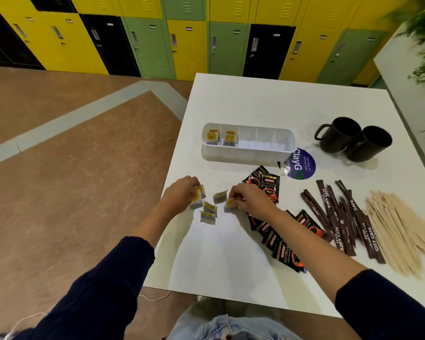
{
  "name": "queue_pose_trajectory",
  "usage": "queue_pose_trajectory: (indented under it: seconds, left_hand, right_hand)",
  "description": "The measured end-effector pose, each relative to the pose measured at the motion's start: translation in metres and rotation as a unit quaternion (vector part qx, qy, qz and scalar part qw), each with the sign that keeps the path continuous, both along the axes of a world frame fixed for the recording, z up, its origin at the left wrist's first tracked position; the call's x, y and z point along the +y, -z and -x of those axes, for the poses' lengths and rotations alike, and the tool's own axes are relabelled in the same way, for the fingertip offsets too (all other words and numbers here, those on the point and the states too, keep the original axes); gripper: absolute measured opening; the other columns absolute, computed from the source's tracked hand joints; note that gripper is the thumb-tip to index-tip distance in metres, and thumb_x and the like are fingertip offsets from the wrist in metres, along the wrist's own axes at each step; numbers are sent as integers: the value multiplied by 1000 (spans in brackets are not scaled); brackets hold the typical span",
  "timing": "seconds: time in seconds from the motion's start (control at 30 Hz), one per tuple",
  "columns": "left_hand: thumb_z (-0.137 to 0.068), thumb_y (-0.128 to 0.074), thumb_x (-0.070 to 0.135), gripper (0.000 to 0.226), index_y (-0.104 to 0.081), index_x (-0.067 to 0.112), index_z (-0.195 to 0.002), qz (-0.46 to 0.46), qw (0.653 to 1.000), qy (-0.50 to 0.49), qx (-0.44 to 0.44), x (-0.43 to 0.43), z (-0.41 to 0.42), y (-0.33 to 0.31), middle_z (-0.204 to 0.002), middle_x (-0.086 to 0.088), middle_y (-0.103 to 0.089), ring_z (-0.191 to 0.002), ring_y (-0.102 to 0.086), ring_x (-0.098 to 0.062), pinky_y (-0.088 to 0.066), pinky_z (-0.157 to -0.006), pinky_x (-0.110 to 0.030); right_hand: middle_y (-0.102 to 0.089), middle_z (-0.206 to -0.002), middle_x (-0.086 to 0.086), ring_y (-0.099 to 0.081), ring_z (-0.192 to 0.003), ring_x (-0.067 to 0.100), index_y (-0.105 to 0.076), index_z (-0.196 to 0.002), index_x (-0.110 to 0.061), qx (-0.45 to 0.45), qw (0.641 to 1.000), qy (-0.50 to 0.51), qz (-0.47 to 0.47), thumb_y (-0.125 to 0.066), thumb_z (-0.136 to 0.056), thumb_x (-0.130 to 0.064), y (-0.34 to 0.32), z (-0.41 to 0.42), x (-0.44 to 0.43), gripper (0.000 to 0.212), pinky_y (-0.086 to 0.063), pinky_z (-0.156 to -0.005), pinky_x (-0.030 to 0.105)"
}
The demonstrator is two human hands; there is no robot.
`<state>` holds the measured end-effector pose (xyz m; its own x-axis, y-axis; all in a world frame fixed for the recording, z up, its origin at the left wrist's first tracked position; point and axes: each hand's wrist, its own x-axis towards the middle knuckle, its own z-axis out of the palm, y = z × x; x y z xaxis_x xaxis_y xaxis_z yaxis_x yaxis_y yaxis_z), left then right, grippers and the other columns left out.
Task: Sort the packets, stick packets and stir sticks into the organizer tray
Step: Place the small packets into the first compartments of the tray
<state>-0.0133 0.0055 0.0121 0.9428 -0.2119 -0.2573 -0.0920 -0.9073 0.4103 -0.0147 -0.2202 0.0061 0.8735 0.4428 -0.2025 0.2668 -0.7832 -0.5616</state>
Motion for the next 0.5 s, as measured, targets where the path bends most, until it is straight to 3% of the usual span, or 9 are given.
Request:
queue_pose_trajectory:
  seconds: [0.13, 0.2, 0.33, 0.5]
  left_hand:
    - [-88, -48, -1, 25, -60, 13, -106, -7, 1000, -10, -26, -4, -1, 0, -107, -7, -63, -98, -58, -26, -50, -79, -37]
    - [-88, -49, 0, 23, -61, 13, -102, -5, 999, -13, -37, -5, -2, 0, -104, -6, -64, -95, -58, -25, -47, -74, -33]
    - [-90, -53, 7, 14, -63, 13, -97, 2, 998, -20, -59, -6, -3, 2, -100, -5, -65, -91, -58, -22, -39, -67, -29]
    - [-90, -58, 19, 10, -63, 11, -93, 19, 998, -16, -65, -4, -9, 1, -95, -5, -65, -89, -56, -22, -39, -67, -30]
  right_hand:
    - [-55, -98, 4, -54, -92, 20, -68, -93, -12, -27, 1000, -4, 0, -68, -83, -19, 0, -2, 10, 12, -43, -70, 34]
    - [-51, -103, 2, -47, -98, 17, -71, -92, -13, -64, 998, -6, 22, -70, -82, -23, -1, -3, 13, 14, -37, -68, 29]
    - [-54, -119, -3, -44, -109, 19, -75, -94, -18, -94, 994, -23, 52, -69, -82, -28, -3, -6, 18, 17, -36, -84, 30]
    - [-68, -105, -2, -57, -101, 20, -72, -100, -18, -85, 994, -4, 64, -64, -86, -27, -3, -12, 25, 18, -30, -90, 32]
